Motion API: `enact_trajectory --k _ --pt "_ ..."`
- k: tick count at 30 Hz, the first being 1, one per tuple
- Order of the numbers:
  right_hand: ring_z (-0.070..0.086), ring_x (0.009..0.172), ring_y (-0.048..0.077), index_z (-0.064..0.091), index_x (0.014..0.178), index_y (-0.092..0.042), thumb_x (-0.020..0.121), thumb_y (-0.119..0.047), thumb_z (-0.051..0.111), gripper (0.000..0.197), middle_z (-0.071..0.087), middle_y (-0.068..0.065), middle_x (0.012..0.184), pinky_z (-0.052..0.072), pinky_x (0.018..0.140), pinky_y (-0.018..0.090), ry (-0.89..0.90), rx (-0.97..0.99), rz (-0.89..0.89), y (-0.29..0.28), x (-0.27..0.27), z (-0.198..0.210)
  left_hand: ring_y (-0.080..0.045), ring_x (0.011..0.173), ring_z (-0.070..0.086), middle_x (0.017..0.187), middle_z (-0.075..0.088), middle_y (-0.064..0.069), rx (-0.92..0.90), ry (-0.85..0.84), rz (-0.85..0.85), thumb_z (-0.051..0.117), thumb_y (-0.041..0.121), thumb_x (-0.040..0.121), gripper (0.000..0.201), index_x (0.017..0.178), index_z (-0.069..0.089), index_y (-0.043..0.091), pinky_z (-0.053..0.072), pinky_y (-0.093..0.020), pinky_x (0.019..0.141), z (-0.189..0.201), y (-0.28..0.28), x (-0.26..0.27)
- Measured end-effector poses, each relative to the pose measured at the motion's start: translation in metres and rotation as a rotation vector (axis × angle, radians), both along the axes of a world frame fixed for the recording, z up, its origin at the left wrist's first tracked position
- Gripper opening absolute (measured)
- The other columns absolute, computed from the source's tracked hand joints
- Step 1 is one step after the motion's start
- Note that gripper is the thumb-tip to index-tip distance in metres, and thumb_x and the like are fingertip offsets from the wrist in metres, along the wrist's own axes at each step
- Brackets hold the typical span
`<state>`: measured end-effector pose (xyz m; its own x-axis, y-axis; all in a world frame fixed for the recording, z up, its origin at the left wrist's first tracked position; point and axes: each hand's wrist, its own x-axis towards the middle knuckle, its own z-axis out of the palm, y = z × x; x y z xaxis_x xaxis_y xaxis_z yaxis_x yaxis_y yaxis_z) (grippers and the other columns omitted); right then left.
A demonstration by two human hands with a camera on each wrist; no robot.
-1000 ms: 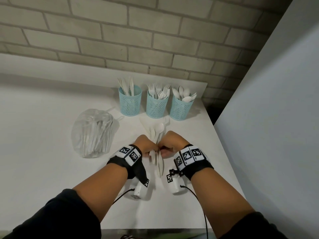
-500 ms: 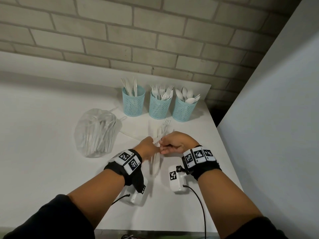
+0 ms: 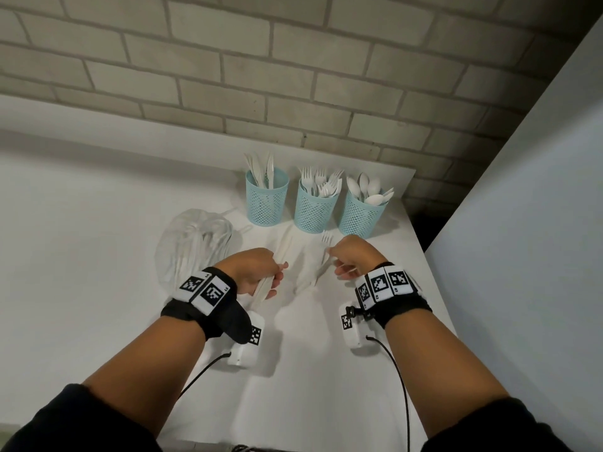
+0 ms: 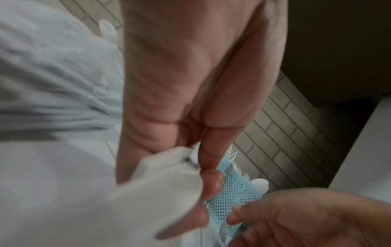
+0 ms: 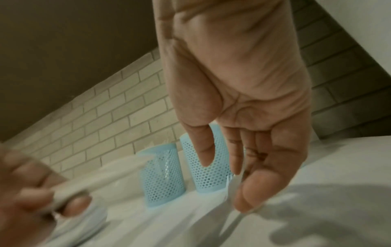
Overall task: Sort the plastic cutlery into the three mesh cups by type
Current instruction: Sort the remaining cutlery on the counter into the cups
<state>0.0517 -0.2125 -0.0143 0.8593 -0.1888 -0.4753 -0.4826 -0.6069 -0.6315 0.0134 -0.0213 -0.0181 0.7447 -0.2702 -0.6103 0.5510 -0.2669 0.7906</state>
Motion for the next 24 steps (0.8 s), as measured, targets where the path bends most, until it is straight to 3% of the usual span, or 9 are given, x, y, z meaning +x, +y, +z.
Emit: enact_trajectory --k 2,4,7,9,12,16,19,21,24 --pt "0.051 0.049 0.021 0.052 0.098 -0.002 0.092 -0.024 0.053 0.023 0.053 0.01 0.068 0.046 0.049 0.027 -0.023 -0.083 0.025 0.005 0.006 -0.01 -0.012 0.052 0.039 0.064 0.044 -0.002 0.027 -0.08 0.019 0.044 0.014 0.099 0.012 0.108 0.041 0.008 0.038 -0.024 0.049 -0.002 0.004 0.006" --pt "0.051 0.051 0.023 0.05 0.109 0.003 0.087 -0.032 0.059 0.042 0.058 0.014 0.073 0.045 0.053 0.027 -0.052 -0.177 0.067 0.012 0.012 -0.019 -0.013 0.053 0.038 0.067 0.043 -0.003 0.1 -0.233 0.027 0.046 0.018 0.097 0.015 0.107 0.04 0.008 0.035 -0.024 0.048 -0.006 0.004 0.013" --pt "0.063 0.09 0.03 0.035 0.128 0.002 0.078 -0.042 0.067 0.073 0.063 0.021 0.11 0.05 0.077 0.033 -0.07 -0.29 0.097 0.021 0.021 -0.031 -0.016 0.065 0.045 0.079 0.047 -0.001 0.324 -0.47 0.046 0.056 0.024 0.091 0.018 0.095 0.045 0.011 0.036 -0.026 0.059 -0.012 0.004 0.023" --pt "0.059 0.109 0.031 0.029 0.131 -0.003 0.077 -0.04 0.069 0.076 0.059 0.018 0.12 0.05 0.09 0.038 -0.079 -0.37 0.128 0.026 0.024 -0.035 -0.021 0.086 0.053 0.094 0.052 -0.002 0.527 -0.557 -0.042 0.065 0.024 0.086 0.02 0.094 0.05 0.013 0.038 -0.026 0.073 -0.015 0.001 0.026" --pt "0.049 0.121 0.03 0.032 0.131 -0.001 0.083 -0.032 0.066 0.066 0.051 0.017 0.13 0.044 0.098 0.038 -0.05 -0.483 0.196 0.029 0.029 -0.036 -0.024 0.108 0.055 0.113 0.059 -0.008 0.708 -0.615 -0.246 0.069 0.019 0.081 0.019 0.095 0.057 0.014 0.039 -0.025 0.086 -0.023 -0.004 0.029" --pt "0.059 0.111 0.029 0.045 0.119 0.002 0.088 -0.015 0.059 0.037 0.059 0.017 0.122 0.048 0.083 0.032 -0.042 -0.485 0.254 0.025 0.034 -0.033 -0.024 0.106 0.057 0.114 0.062 -0.008 0.782 -0.651 -0.323 0.071 0.018 0.079 0.024 0.102 0.064 0.012 0.041 -0.026 0.088 -0.032 -0.009 0.035" --pt "0.064 0.091 0.028 0.051 0.094 -0.003 0.085 -0.011 0.06 0.015 0.066 0.018 0.111 0.045 0.059 0.025 -0.043 -0.473 0.297 0.022 0.034 -0.031 -0.024 0.101 0.06 0.105 0.067 -0.008 0.815 -0.651 -0.335 0.072 0.02 0.079 0.015 0.091 0.066 0.014 0.043 -0.028 0.083 -0.032 -0.011 0.039" --pt "0.057 0.069 0.025 0.045 0.073 -0.005 0.083 -0.007 0.058 0.016 0.067 0.018 0.102 0.038 0.05 0.021 -0.046 -0.462 0.308 0.019 0.033 -0.031 -0.025 0.098 0.06 0.104 0.066 -0.009 0.852 -0.657 -0.335 0.071 0.023 0.079 0.018 0.092 0.065 0.011 0.045 -0.031 0.081 -0.034 -0.011 0.04" --pt "0.053 0.06 0.024 0.038 0.066 -0.009 0.079 -0.004 0.056 0.022 0.06 0.013 0.076 0.041 0.051 0.023 -0.051 -0.406 0.29 0.013 0.026 -0.028 -0.026 0.1 0.059 0.107 0.064 -0.01 0.896 -0.645 -0.345 0.066 0.027 0.085 0.026 0.1 0.062 0.007 0.043 -0.031 0.079 -0.04 -0.009 0.037"
